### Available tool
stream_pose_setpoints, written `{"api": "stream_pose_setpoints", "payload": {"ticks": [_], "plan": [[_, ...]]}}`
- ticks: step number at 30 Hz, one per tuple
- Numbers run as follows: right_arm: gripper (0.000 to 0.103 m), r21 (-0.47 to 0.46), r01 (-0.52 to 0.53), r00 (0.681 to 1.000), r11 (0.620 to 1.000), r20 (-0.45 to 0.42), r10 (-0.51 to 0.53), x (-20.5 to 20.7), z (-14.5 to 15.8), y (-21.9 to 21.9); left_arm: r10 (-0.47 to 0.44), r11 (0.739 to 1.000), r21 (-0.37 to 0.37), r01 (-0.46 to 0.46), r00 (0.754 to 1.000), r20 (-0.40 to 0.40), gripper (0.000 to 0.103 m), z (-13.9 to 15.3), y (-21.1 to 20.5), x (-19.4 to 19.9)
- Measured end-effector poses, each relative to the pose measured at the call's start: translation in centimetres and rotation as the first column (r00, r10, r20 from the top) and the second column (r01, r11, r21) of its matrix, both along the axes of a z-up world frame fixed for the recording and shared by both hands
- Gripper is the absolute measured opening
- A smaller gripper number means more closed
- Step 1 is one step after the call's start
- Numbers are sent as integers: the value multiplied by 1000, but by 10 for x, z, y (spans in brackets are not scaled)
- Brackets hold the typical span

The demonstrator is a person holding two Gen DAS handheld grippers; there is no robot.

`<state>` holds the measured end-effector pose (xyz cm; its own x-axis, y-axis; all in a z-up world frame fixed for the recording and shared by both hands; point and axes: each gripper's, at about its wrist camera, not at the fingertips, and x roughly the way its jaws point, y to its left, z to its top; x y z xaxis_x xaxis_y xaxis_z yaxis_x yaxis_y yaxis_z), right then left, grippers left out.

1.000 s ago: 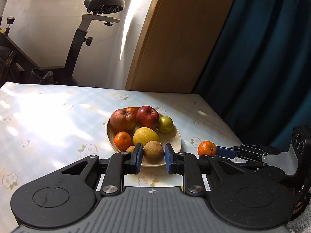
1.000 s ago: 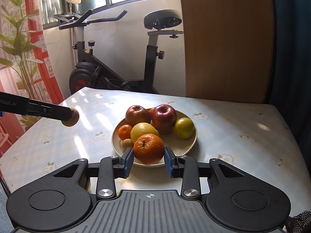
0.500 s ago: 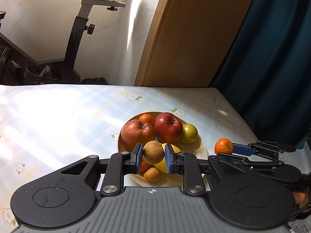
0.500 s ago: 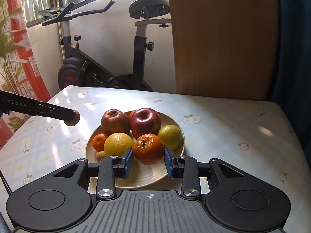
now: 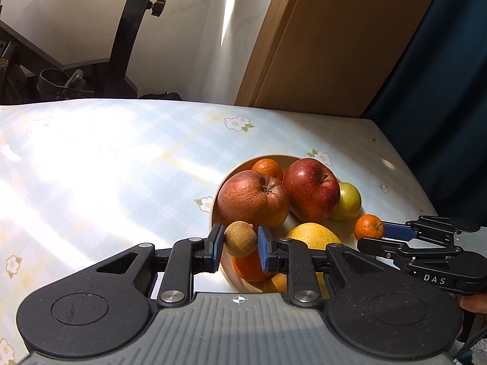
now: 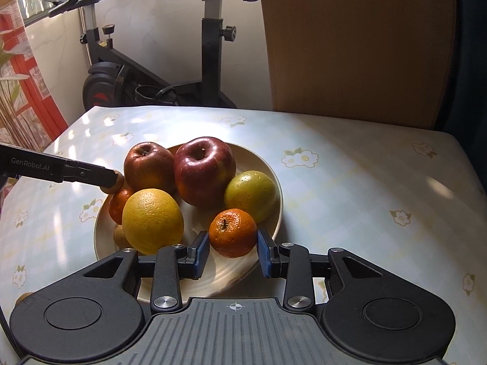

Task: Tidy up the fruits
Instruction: 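Carry the tangerine and brown fruit onto the cream plate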

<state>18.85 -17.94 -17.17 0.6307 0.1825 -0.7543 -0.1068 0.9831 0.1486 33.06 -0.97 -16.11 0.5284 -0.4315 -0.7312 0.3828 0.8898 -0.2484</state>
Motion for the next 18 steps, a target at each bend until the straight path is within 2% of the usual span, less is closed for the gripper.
{"api": "stream_pose_setpoints", "payload": {"ticks": [18], "plan": [[32,2,-11,999,1000,-45,11,26,-15,13,4,1000,2,-4,999,-31,26,-10,2,6]]}}
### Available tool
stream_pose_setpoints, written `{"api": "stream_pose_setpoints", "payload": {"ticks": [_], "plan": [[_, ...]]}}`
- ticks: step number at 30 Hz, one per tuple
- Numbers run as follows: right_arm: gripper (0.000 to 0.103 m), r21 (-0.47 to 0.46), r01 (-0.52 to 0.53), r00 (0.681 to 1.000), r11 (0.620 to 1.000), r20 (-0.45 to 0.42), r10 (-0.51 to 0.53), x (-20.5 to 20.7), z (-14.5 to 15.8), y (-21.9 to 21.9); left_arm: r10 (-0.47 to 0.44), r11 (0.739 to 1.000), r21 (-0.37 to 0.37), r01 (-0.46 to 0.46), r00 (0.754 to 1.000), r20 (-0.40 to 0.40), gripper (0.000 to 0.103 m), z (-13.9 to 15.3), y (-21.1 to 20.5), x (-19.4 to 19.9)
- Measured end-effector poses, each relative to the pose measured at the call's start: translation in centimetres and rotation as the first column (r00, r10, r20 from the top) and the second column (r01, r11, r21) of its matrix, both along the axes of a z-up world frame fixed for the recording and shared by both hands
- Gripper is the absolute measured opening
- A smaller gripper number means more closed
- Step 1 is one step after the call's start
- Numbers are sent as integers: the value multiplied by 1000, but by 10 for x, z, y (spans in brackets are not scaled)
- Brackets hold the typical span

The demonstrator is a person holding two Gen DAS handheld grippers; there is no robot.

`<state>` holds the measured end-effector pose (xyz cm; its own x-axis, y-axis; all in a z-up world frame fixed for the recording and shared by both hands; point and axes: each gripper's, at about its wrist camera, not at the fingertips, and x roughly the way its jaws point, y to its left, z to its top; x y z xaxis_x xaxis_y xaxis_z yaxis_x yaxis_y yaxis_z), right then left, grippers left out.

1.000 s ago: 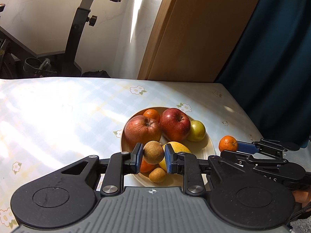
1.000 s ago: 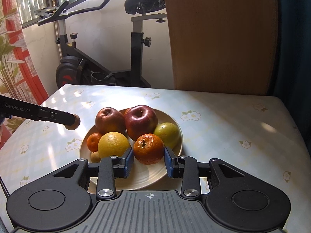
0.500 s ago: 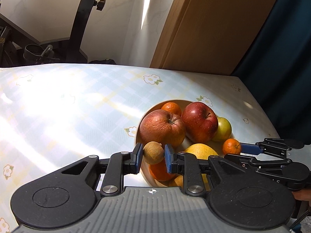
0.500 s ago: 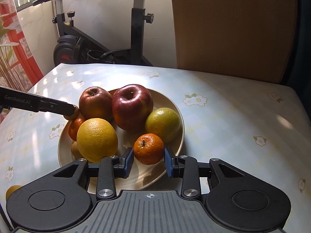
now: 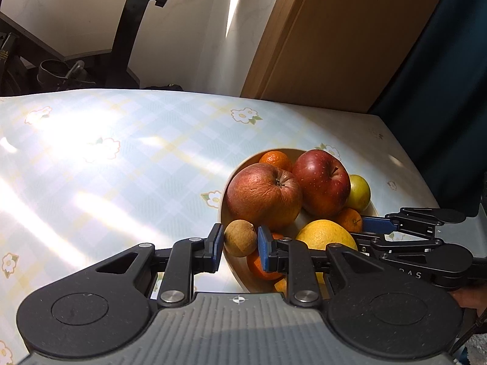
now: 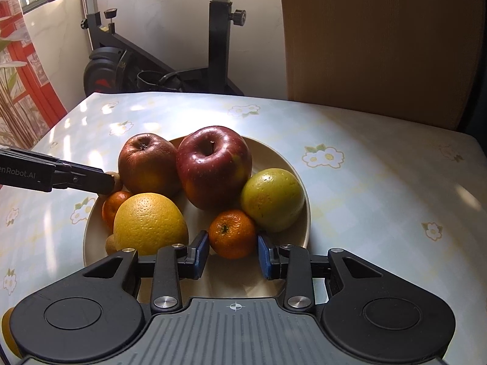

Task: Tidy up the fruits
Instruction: 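Carry the tangerine and brown fruit onto the cream plate, then open both grippers to release the fruits on the plate, then move both grippers toward the second large yellow lemon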

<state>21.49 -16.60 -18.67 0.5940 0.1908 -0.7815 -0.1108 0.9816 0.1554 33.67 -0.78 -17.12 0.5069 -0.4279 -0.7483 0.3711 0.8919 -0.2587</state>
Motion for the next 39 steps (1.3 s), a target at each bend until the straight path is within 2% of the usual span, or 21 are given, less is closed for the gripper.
{"api": "stream_pose_setpoints", "payload": {"ticks": [3,5,7,16,24,30,39], "plan": [[34,2,6,1000,1000,-5,-6,0,1,0,-3,1000,-17,2,1000,-14,29,0,2,2],[38,5,12,1000,1000,-5,-12,-1,3,0,-4,999,-42,3,1000,-24,42,1,4,2],[41,-1,18,1000,1000,-1,-18,-3,6,2,-1,999,-44,1,1000,-11,47,5,5,-2],[41,41,75,997,996,17,-76,-27,22,3,1,999,-40,0,999,33,47,21,17,-15],[44,59,100,994,993,49,-102,-51,39,16,2,1000,4,-3,999,51,47,31,49,-42],[44,49,85,995,995,53,-88,-68,49,33,2,999,46,-5,998,64,47,32,75,-65],[44,16,48,998,999,34,-49,-96,58,62,-28,998,59,23,995,91,47,21,92,-104]]}}
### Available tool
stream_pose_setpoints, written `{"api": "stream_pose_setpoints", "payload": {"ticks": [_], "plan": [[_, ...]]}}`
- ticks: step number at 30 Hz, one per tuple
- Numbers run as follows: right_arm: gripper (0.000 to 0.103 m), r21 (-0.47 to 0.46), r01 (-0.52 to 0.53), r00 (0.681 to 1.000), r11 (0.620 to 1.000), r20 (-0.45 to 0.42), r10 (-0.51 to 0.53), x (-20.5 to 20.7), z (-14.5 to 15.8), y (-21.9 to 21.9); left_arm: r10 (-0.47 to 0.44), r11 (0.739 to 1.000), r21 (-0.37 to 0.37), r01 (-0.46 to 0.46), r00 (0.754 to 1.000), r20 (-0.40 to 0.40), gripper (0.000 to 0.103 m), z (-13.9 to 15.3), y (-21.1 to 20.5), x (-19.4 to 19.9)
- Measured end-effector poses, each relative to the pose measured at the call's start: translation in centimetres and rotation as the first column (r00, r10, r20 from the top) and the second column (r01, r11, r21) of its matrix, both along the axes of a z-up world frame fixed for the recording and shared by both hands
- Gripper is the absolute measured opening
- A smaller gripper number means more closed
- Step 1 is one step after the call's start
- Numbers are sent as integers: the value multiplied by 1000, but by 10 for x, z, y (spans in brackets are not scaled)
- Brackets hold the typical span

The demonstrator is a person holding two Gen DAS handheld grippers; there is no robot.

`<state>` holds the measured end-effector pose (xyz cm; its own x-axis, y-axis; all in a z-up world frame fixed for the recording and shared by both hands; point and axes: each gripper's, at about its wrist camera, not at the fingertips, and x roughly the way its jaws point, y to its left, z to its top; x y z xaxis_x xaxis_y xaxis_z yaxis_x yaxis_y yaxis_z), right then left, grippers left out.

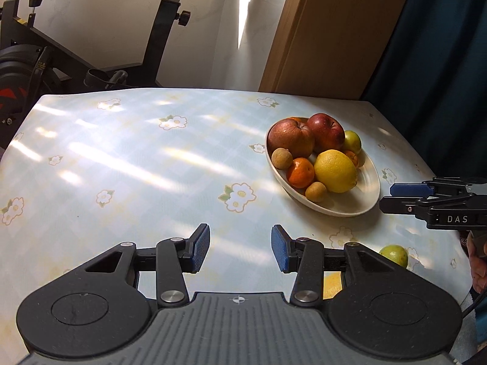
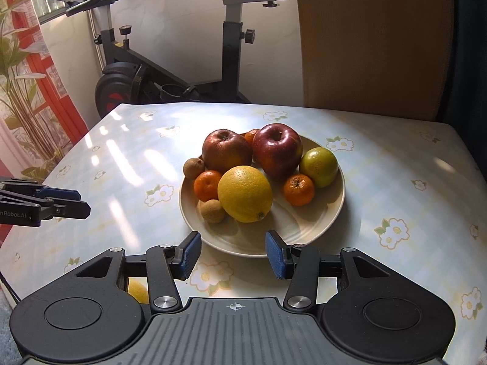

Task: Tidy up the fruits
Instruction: 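Move both grippers toward the second large yellow lemon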

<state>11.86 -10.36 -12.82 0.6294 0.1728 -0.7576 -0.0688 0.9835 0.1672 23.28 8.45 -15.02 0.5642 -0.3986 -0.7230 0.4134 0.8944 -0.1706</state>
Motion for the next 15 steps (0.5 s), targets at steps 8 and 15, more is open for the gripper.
{"api": "stream_pose_setpoints", "payload": {"ticks": [8,15], "plan": [[44,-36,-39,998,999,-49,37,-18,-3,20,-29,998,-55,26,998,-48,46,-17,7,-15],[44,-74,-91,991,993,-103,83,-24,-5,36,-96,994,-59,92,993,-65,46,-25,-1,-27]]}}
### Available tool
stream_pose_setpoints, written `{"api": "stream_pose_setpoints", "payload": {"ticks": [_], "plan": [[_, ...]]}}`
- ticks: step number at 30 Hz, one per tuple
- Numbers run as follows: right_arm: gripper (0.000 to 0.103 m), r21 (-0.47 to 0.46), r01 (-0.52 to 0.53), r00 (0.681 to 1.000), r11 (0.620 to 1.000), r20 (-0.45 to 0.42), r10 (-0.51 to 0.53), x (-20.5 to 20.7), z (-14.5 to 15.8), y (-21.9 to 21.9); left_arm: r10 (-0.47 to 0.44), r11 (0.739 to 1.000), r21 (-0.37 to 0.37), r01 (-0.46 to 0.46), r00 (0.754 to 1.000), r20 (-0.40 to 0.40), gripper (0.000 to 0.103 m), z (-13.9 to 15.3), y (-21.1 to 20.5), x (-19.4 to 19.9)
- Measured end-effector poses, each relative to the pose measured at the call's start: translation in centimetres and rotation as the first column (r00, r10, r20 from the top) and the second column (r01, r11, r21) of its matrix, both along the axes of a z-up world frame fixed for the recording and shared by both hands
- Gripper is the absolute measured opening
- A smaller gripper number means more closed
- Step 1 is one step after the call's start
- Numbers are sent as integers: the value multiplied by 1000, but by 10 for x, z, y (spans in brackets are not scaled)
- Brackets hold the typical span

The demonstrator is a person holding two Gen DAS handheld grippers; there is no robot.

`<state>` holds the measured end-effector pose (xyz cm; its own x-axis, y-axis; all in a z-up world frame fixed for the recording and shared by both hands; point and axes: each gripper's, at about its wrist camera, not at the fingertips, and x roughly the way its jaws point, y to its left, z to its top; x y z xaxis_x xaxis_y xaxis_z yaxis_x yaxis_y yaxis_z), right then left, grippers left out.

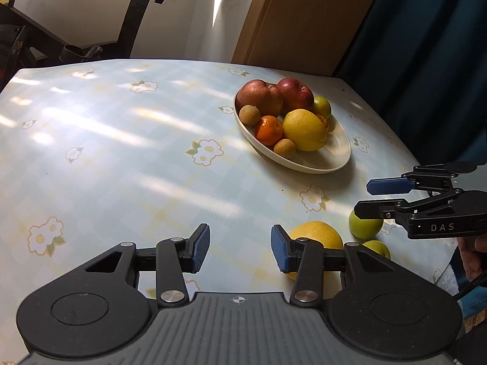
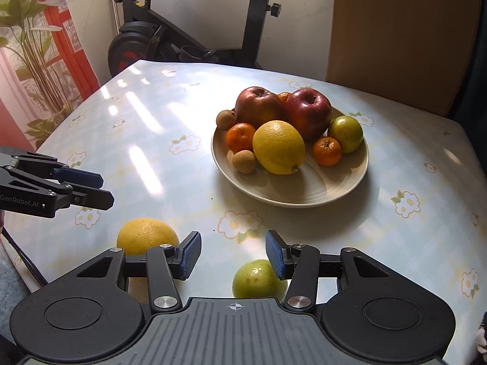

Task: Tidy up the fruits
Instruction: 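Move both grippers toward the second large yellow lemon, then close both grippers around the second yellow lemon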

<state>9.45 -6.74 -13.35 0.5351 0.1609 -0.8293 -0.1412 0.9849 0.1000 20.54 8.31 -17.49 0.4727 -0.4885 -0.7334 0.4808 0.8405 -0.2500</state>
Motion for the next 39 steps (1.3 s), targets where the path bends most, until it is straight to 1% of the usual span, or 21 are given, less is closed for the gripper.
{"api": "stream_pose_setpoints", "payload": {"ticks": [4,11,13,17,25,29,34,39], "plan": [[44,-9,-22,1000,1000,-11,22,-3,-1,7,-13,1000,-1,13,1000,-7,46,-4,-4,-2],[45,-11,-43,999,999,-27,43,-5,-4,13,-34,999,-25,33,998,-45,45,-10,-10,-3],[45,-12,-50,998,999,-29,50,-5,-4,15,-38,999,-24,37,999,-38,45,-9,-11,-4],[45,-14,-66,998,998,-27,65,-6,-3,19,-37,999,-40,35,998,-48,45,-8,-11,-4],[44,-20,-121,992,992,-34,120,-9,-6,26,-38,999,-36,36,998,-41,45,-5,-21,0],[44,-7,-137,990,991,-36,137,-10,-8,28,-30,1000,-10,29,999,-29,45,-2,-29,5],[44,20,-164,986,986,-36,165,-7,-10,32,-21,1000,-19,21,999,-34,45,-2,-35,12],[44,41,-191,980,981,-50,193,-4,-15,41,-26,999,-43,24,999,-46,45,-3,-42,15]]}}
